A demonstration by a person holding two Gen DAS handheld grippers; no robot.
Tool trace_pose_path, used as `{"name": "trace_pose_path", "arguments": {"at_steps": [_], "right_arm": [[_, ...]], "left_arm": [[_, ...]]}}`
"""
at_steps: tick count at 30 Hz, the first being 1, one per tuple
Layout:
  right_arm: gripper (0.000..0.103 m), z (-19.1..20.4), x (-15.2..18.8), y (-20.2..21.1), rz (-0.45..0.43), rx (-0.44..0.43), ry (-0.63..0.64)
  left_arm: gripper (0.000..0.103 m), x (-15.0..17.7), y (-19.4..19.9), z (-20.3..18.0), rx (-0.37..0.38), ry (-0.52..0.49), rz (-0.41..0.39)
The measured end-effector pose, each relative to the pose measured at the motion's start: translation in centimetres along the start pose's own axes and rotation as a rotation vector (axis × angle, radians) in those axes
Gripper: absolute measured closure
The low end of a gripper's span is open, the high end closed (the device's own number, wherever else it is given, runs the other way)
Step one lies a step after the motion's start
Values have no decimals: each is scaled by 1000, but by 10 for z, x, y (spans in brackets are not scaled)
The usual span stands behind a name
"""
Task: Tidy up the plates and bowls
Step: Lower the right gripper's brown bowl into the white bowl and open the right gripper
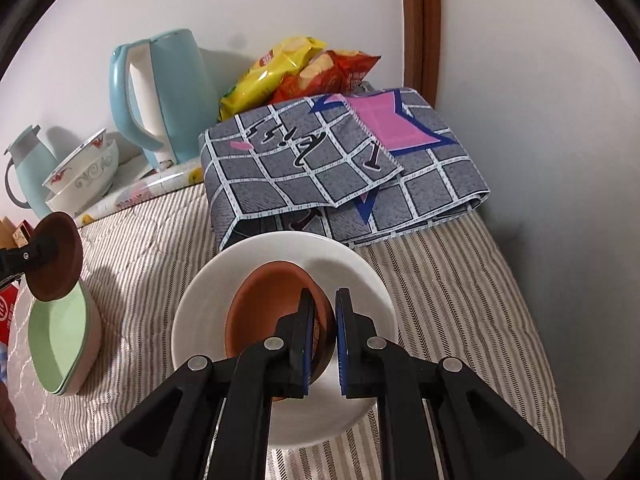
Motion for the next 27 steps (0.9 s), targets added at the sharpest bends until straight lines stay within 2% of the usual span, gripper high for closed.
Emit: {"name": "trace_pose_path", "arguments": {"at_steps": [17,27], "right_arm": [[93,3,1,-17,48,3,2],[93,11,2,-24,64,69,80]], "left_arm": [[93,3,-8,-1,9,10,15],[93,10,-18,-4,8,9,41]]}}
Point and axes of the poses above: each gripper's, at about its wrist camera, not at the fingertips, and y roughly against the way its jaws point, z to its left, x to its underside, the point moved 4 cm from there along -y, roughly the way its jaws point, and after that the axes turned 1 degree about y, right-handed, at the moved point
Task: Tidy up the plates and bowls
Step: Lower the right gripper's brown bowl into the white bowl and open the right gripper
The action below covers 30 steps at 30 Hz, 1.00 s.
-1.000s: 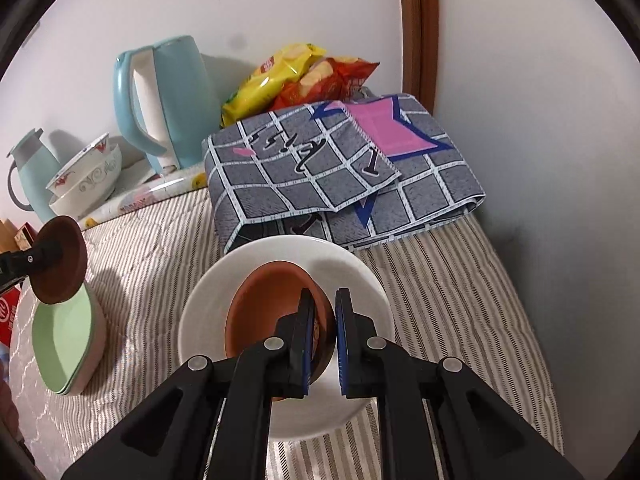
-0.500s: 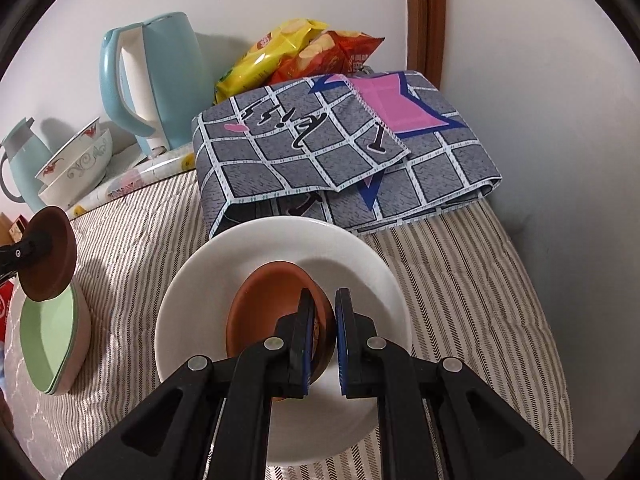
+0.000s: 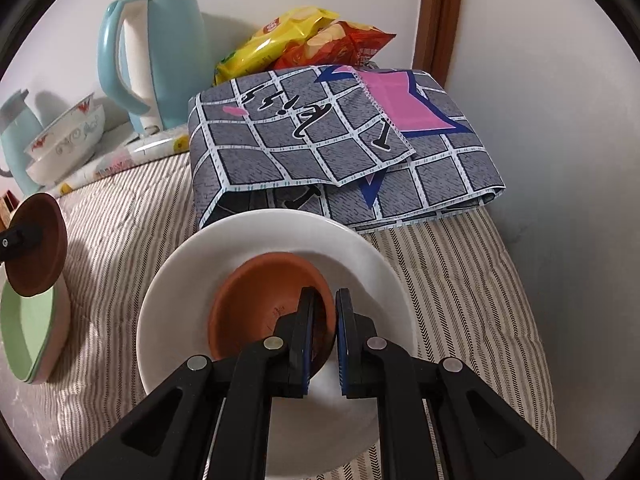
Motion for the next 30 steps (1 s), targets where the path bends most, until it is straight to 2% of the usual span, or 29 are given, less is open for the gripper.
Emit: {"name": "trace_pose_path", "arguments": {"at_steps": [11,15,18,30], "right_arm": [[90,7,2,-3,58,32,61],[84,11,5,-3,81,45,83],[77,14,7,-2,83,57,86],[73,13,8,19,55,59,54]], "left_arm": [[93,3,-3,-2,5,2,13],[93,4,-3,-1,-3,1,11],[93,6,-1,-1,6,-2,18],[93,7,20,-10,23,-19,-9]]}}
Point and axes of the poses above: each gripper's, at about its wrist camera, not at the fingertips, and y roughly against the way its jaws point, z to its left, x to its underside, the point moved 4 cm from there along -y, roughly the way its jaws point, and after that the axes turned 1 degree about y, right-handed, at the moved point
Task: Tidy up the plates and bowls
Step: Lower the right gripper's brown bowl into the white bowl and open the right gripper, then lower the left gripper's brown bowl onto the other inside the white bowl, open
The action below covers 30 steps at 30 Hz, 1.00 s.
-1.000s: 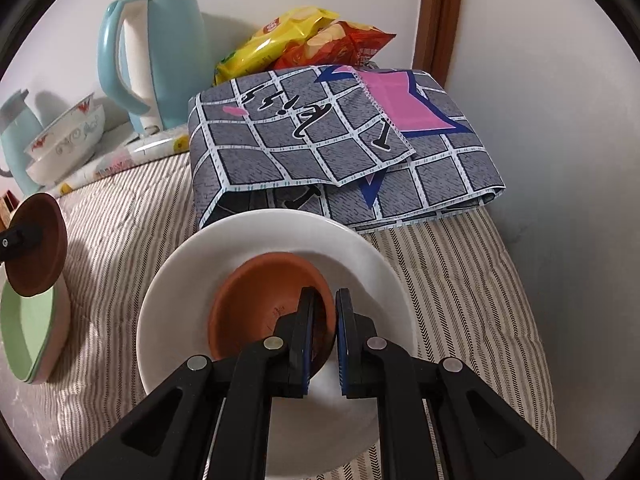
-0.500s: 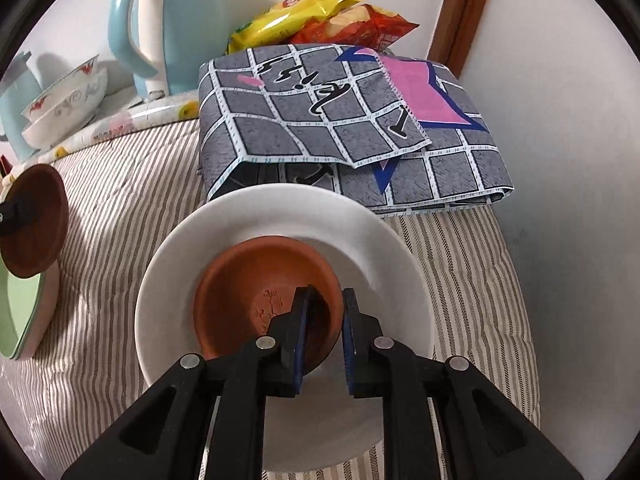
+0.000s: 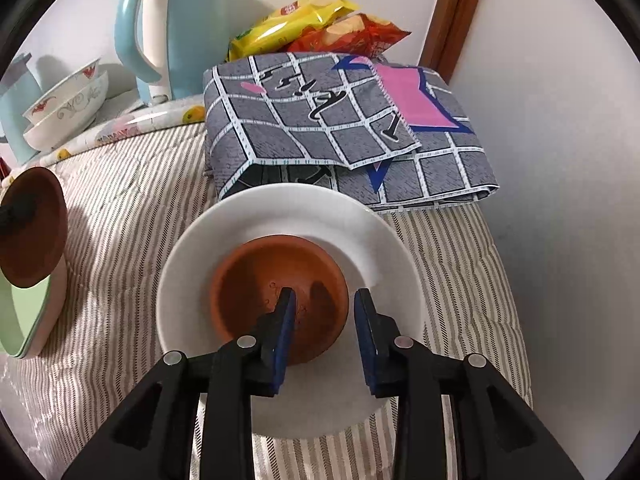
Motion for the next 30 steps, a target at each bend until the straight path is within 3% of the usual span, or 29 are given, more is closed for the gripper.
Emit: {"name": "trace_pose_path", "arguments": {"at_steps": [13,30], "right_arm": [[72,-43,13,53,-111,-19,-107],[71,-105,60,80,-135,-9,-206]], "left_arm": [[93,10,26,-40,43,-50,-21],[93,33,17,-100,109,-91,19]]}}
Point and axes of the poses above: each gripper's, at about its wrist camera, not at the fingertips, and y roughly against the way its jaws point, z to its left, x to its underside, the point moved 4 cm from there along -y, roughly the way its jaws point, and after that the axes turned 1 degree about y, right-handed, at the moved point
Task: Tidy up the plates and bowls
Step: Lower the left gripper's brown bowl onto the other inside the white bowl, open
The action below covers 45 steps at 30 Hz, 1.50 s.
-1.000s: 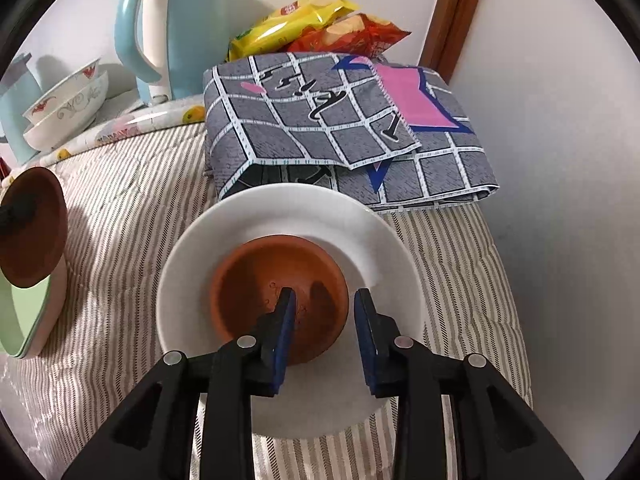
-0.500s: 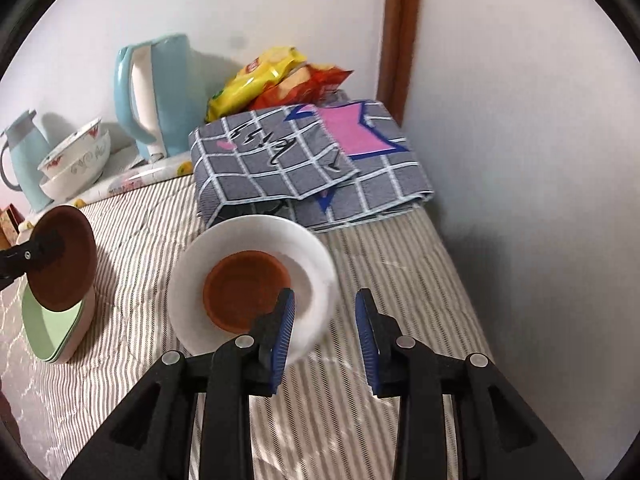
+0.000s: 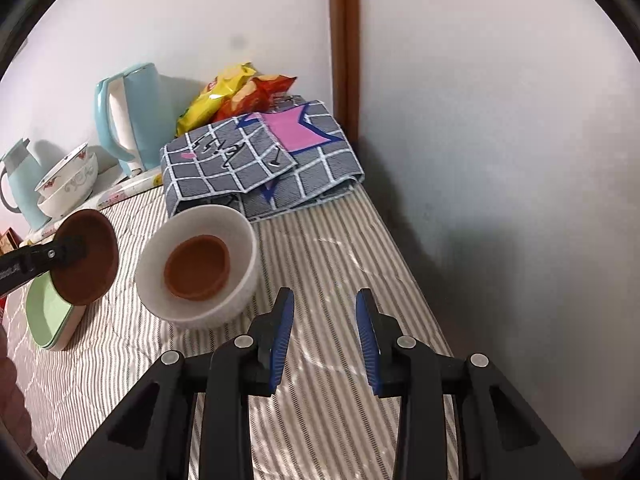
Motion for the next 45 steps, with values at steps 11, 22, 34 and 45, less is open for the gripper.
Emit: {"name": "trace_pose_path", "arguments": {"at_steps": [11,22,34,45], "right_arm": [[71,-34,4,-14,3,-4,-69],[71,-41,7,-31,17,-8,-73],[71,-38,9,-38,35,-11,-73],[68,-38,10,-39,39,-17,-76]], "left_arm": [[93,-3,-43,-18,-6,-10,54],[93,-1,-75,-27,-10,-25,106],[93,-1,-87,-29,2,-25,134],[92,2,-91,-30,16,-14,161]]}}
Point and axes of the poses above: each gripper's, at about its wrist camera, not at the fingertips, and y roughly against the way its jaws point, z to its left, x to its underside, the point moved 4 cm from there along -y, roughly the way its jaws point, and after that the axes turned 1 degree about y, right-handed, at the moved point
